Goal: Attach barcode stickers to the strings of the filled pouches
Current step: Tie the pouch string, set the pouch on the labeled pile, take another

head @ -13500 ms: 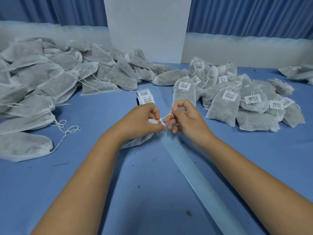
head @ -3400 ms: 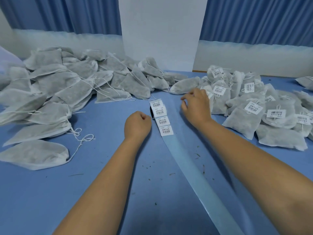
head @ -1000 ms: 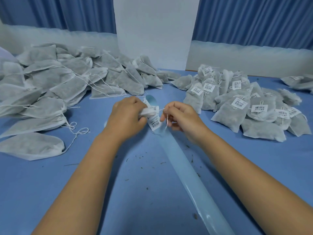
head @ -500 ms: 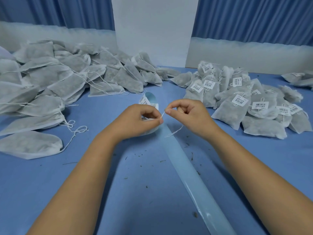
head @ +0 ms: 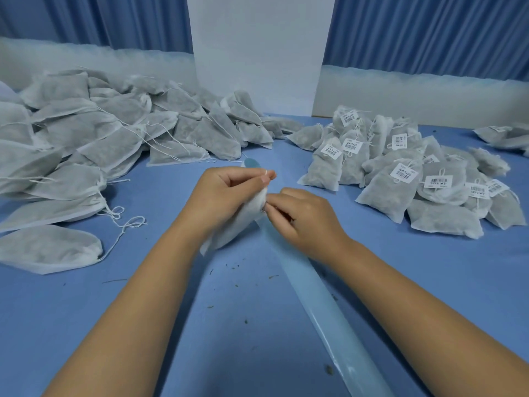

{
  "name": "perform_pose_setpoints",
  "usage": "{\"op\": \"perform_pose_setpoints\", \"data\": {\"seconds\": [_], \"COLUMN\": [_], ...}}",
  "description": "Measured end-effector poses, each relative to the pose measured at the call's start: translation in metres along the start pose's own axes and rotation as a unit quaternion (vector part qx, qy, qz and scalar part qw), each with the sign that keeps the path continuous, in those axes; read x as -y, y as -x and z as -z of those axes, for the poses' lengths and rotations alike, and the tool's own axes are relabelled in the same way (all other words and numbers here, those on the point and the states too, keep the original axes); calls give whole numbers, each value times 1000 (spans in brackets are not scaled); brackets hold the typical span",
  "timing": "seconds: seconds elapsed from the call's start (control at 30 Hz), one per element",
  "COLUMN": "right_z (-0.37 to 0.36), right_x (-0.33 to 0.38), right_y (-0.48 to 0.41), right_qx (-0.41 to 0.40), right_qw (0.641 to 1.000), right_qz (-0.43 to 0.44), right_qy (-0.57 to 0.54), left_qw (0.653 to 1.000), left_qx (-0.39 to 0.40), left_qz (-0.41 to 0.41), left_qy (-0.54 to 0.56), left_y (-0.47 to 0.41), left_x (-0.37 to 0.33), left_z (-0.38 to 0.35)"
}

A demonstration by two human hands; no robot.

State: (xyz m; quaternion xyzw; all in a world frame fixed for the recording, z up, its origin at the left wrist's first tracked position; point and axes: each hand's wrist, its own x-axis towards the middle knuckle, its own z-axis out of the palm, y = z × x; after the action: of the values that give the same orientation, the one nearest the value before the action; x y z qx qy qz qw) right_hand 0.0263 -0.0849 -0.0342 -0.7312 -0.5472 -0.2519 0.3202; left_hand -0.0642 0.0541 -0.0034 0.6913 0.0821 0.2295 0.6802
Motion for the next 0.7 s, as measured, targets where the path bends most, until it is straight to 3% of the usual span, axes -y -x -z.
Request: {"op": "perform_pose_setpoints", "data": {"seconds": [0.1,0.23,0.37,0.5,0.6,0.7], "right_z": [3,9,7,2,6,11], "right_x": [-5,-22,-25,-16,-13,-11], "right_y": [-1,-4,-3,-6,-10,-11], "right_qx": [-45,-70,-14,76,58,11], "right_qw": [999,995,971,923,908,911], "right_qz": [-5,-57,-147,-231,-288,-292], "right_qy": [-15,-33,-190,-297,-299,-290], "left_qw": [994,971,961,966,973,978], "left_qx": [6,73,155,160,141,116], "left_qz": [-11,6,62,86,95,95], "left_qy": [-111,-227,-220,-187,-155,-143], "left_y": [0,2,3,3,2,1], "left_x": [-1,-1,-1,-1,-3,-4], "left_z": [9,12,7,6,6,6]}}
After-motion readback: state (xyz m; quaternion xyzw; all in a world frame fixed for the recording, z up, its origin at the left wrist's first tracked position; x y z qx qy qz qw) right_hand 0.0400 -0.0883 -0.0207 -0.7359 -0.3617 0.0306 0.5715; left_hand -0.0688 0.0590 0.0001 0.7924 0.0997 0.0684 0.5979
